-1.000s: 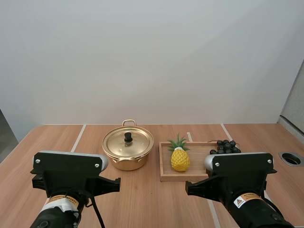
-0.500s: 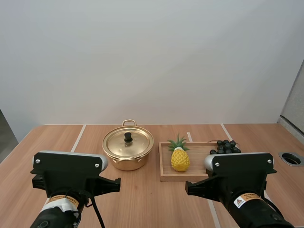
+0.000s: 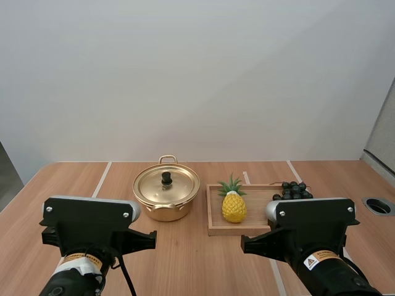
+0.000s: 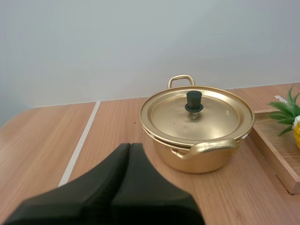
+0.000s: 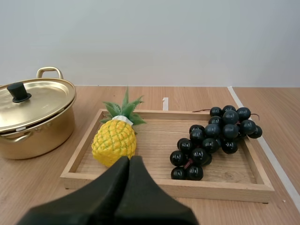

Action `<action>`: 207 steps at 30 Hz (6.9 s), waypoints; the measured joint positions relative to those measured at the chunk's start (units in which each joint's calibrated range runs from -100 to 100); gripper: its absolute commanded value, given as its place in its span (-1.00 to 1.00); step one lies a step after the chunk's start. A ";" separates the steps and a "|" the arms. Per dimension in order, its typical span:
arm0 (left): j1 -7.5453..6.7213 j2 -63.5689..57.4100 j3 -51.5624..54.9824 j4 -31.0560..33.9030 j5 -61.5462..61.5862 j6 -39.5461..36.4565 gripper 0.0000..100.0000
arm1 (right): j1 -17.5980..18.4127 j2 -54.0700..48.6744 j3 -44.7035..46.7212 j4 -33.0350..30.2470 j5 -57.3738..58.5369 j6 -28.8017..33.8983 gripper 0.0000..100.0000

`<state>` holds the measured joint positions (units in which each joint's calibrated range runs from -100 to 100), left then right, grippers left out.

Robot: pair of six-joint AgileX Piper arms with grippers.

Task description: Open the pot, put the pineapple inside, and close it

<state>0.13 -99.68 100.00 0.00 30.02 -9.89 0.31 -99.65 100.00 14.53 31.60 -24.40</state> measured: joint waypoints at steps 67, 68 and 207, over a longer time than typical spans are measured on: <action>0.00 -0.11 -23.29 -1.55 9.11 10.52 1.00 | 0.00 -0.10 -18.67 -14.09 11.04 -1.45 -1.00; 0.00 -0.11 -23.29 -1.60 9.11 10.52 1.00 | 0.00 -0.10 -18.67 -14.53 11.04 -1.45 -1.00; -1.88 90.28 -100.56 -22.65 53.16 32.59 -1.00 | -3.62 -0.10 -18.67 -22.70 15.04 8.88 1.00</action>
<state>-1.74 -9.40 -0.56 -22.65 83.18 22.71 -3.31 -99.75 81.33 -8.16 46.64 -15.51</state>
